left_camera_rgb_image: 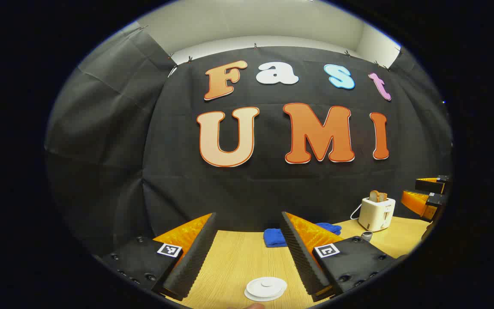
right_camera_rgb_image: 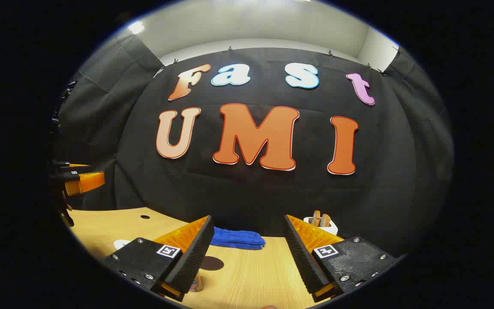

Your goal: Open the teacup lid with one hand, grasp the water bottle and pour water into the teacup with the other hand; after pouring, place the water bottle on the coaster and then close the teacup lid.

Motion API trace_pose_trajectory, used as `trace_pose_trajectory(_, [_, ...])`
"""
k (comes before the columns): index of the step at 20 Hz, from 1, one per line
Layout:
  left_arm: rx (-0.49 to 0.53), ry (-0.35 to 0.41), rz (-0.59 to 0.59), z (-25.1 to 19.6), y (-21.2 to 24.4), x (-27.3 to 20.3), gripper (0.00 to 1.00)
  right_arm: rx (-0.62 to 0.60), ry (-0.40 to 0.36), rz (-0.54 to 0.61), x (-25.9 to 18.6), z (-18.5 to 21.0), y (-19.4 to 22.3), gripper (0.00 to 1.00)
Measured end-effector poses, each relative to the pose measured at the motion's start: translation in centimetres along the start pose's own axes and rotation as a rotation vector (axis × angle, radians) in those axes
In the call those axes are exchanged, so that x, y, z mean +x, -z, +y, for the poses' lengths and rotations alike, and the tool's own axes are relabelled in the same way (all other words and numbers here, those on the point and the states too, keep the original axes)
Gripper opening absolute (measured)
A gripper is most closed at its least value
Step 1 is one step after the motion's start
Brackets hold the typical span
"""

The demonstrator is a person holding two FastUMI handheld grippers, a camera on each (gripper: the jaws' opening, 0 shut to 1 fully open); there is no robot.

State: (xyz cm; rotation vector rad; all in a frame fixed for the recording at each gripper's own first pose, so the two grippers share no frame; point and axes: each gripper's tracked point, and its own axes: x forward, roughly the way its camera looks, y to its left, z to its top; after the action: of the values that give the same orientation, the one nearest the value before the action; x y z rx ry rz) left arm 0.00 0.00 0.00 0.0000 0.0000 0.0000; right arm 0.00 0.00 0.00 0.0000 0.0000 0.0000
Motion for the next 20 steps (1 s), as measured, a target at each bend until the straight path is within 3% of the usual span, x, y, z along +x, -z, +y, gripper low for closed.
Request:
trace_pose_trajectory(7, [-0.006, -0.001, 0.0, -0.4, 0.0, 0.2, 0.96, -0.003, -0.018, -0.004, -0.2, 0.6, -0.5, 0.97])
trace_pose_trajectory(14, [0.091, -0.067, 0.02, 0.5, 0.7, -0.1, 0.98, 0.009, -0.025, 0.014, -0.4, 0.8, 0.3, 0.97])
trace_pose_trajectory(20, [0.068, -0.036, 0.008, -0.5, 0.4, -0.3, 0.95, 0.011, -0.054, 0.011, -0.8, 1.5, 0.3, 0.97])
